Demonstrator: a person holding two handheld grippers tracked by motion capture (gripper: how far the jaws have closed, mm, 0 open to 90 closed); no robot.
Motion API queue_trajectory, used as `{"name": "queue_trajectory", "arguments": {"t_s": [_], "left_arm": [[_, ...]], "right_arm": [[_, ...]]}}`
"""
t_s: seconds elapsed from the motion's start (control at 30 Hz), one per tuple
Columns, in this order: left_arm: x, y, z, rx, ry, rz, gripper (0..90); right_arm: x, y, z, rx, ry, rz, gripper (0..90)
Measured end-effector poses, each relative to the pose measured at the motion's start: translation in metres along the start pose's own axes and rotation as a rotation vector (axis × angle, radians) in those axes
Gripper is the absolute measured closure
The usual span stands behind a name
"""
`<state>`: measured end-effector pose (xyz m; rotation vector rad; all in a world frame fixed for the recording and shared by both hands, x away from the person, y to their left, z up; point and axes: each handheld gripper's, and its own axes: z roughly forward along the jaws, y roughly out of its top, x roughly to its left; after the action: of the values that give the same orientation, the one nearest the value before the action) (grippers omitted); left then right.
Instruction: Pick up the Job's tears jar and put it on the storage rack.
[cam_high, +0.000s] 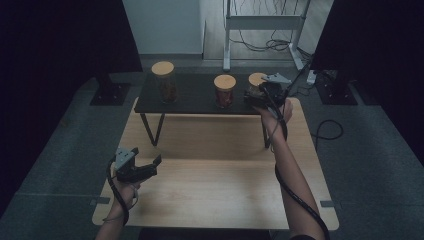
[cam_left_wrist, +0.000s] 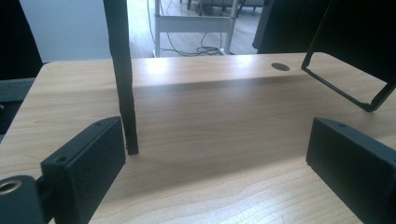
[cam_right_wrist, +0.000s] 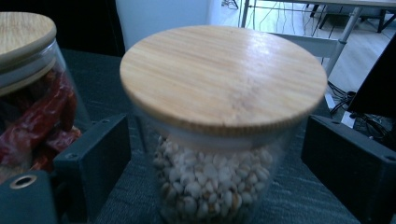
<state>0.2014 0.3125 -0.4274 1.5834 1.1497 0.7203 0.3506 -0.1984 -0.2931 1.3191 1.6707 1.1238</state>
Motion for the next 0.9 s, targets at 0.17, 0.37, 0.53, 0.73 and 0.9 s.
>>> {"name": "queue_trajectory", "arguments": {"t_s": [0.17, 0.37, 0.53, 0.73, 0.9], "left_arm": [[-0.001, 0.000, -0.001, -0.002, -0.002, 0.002, 4.4], [-0.002, 0.000, -0.001, -0.005, -0.004, 0.004, 4.4], [-0.003, 0.000, -0.001, -0.003, -0.006, 0.006, 4.4], [-0.004, 0.000, -0.001, -0.001, -0.009, 0.012, 4.4], [-0.005, 0.000, 0.000, 0.001, -0.010, 0.013, 4.4]], "right_arm": [[0.001, -0.004, -0.005, -0.005, -0.006, 0.007, 5.5], [0.002, -0.011, -0.012, -0.016, -0.004, 0.010, 4.6], [0.003, -0.018, -0.019, -0.022, 0.004, 0.019, 4.1], [0.004, -0.029, -0.027, -0.034, 0.017, 0.023, 4.1], [0.004, -0.038, -0.032, -0.037, 0.027, 0.026, 4.2]]}}
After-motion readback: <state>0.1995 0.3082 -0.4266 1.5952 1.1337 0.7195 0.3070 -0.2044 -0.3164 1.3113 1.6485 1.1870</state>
